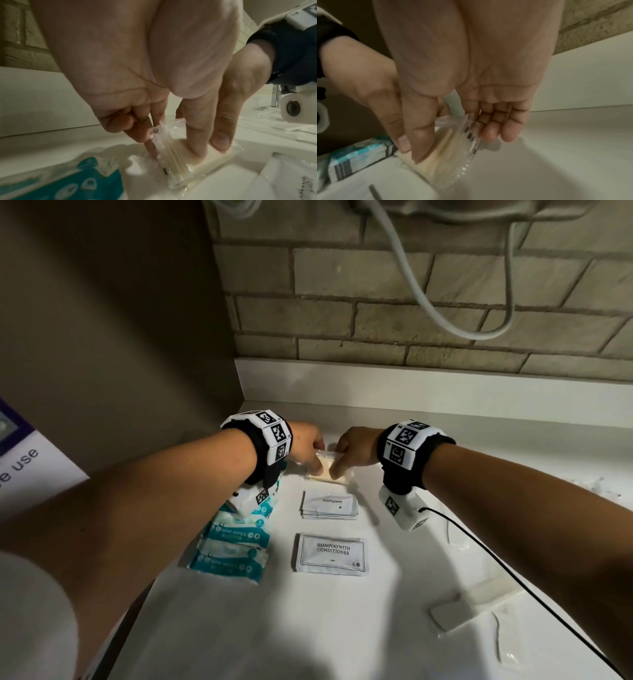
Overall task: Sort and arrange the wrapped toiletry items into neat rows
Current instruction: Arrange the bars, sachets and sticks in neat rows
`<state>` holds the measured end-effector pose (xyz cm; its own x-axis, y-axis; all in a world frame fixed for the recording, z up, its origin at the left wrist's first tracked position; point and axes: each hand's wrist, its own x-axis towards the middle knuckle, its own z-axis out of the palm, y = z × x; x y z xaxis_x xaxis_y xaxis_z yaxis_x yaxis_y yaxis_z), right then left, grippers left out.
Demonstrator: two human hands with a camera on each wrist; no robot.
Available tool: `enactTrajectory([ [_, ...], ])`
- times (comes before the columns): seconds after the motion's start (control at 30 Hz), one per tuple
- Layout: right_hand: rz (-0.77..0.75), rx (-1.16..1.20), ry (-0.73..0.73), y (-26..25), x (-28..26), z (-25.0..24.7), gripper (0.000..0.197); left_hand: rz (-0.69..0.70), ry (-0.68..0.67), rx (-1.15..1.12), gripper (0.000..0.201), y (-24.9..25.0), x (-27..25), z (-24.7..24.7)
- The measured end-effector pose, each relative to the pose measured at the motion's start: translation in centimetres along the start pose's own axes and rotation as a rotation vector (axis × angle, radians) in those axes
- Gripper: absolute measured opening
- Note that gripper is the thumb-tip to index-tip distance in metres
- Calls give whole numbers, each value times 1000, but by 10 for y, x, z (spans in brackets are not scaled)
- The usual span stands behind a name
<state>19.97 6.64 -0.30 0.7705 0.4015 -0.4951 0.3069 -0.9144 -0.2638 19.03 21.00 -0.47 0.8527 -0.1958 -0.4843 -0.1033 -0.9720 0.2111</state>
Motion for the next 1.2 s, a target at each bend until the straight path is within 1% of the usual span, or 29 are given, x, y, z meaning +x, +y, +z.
enactTrajectory([
  [0.07,-4,6,8,-2,-1,0,48,-1,-12,-5,45,0,0,1],
  [0.13,-21,-6,18,-3,-3,1,52,0,-20,-11,44,0,-2,3],
  [0.2,-39,-9,27,-3,-5,3,52,10,-14,-8,45,-1,-3,5],
  [0.3,-72,9,94,-2,-6,6,52,71,27,14,44,-1,-6,6],
  [0.37,-108,34,157,0,-7,7,57,128,58,4,38,-1,-8,7],
  [0.43,-153,11,192,1,-9,6,57,163,95,7,35,0,-10,8],
  [0.53,-187,-11,227,1,-12,5,54,181,147,48,35,3,-13,10],
  [0.6,-181,-8,242,3,-11,7,55,168,172,82,34,3,-14,11],
  [0.73,-146,-40,179,3,-10,12,64,128,174,131,41,0,-11,18],
  [0.8,-140,-65,165,3,-9,15,57,103,164,135,37,1,-10,19],
  [0.87,-134,-78,161,3,-9,15,48,80,144,137,29,1,-10,17],
  [0.97,-126,-77,173,2,-9,14,44,74,124,138,23,1,-10,16],
  [1.07,-119,-78,180,2,-8,12,45,76,142,127,27,-1,-10,15],
  [1.2,-99,-96,142,3,-6,16,43,78,139,130,34,-2,-11,19],
])
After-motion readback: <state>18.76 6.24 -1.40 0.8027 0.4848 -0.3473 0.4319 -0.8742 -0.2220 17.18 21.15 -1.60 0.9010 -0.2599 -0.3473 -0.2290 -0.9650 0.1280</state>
